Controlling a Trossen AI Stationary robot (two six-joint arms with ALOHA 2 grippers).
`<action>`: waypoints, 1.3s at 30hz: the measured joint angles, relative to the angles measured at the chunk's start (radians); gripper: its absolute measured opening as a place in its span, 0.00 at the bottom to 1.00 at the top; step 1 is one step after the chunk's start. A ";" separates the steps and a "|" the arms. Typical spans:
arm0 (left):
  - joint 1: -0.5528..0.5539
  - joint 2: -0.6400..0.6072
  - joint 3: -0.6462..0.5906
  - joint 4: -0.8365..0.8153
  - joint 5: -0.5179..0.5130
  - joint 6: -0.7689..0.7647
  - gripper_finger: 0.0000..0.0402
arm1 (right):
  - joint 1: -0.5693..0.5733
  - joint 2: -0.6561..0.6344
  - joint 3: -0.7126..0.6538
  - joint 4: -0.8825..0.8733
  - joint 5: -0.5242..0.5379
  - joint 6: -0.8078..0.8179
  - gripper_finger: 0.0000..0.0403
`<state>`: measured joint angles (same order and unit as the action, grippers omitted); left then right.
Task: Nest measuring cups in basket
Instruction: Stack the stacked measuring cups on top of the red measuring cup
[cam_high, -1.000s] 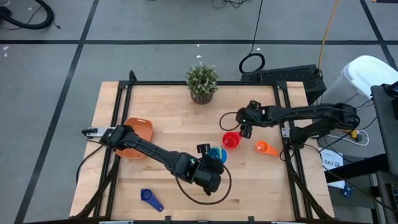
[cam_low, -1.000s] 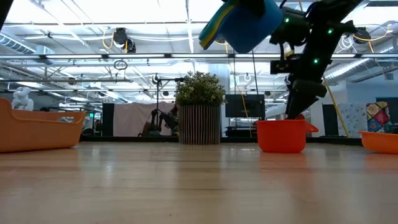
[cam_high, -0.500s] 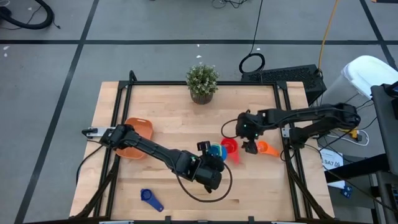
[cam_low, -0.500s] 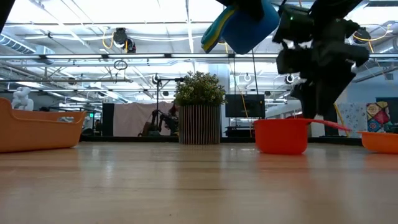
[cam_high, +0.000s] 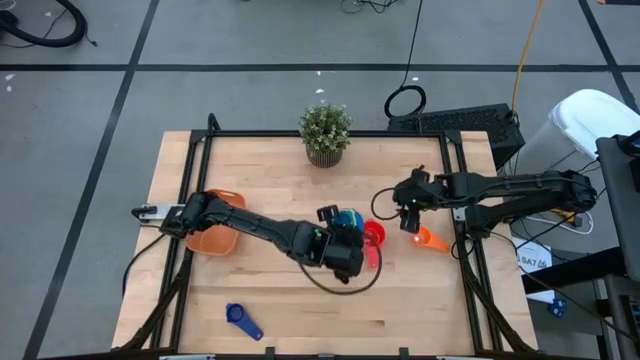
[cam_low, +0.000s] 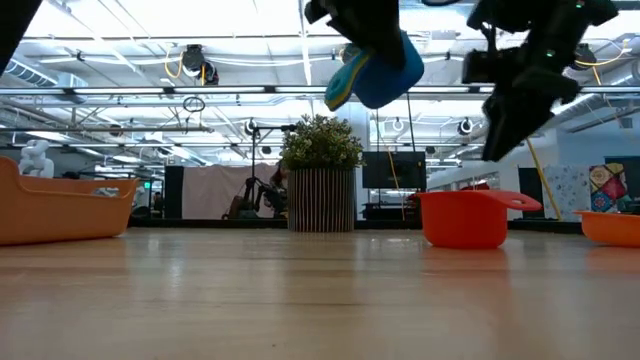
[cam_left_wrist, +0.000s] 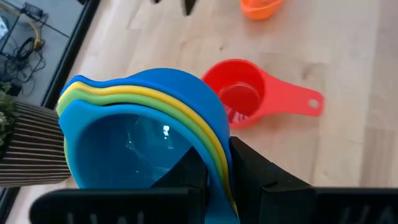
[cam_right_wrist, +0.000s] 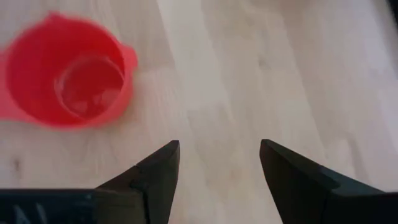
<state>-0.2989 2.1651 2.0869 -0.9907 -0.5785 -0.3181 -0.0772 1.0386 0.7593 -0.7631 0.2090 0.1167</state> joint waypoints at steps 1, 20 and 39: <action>0.008 0.000 0.000 0.004 0.001 0.002 0.11 | -0.001 0.001 0.000 -0.021 -0.002 0.016 0.53; 0.138 0.147 -0.026 0.293 0.279 -0.155 0.11 | 0.029 -0.002 -0.052 -0.022 0.000 0.036 0.53; 0.137 0.194 -0.021 0.168 0.377 -0.238 0.12 | 0.028 -0.123 -0.051 -0.011 0.002 0.002 0.53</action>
<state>-0.1618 2.3590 2.0654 -0.8225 -0.2011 -0.5556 -0.0490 0.9154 0.7078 -0.7742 0.2113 0.1188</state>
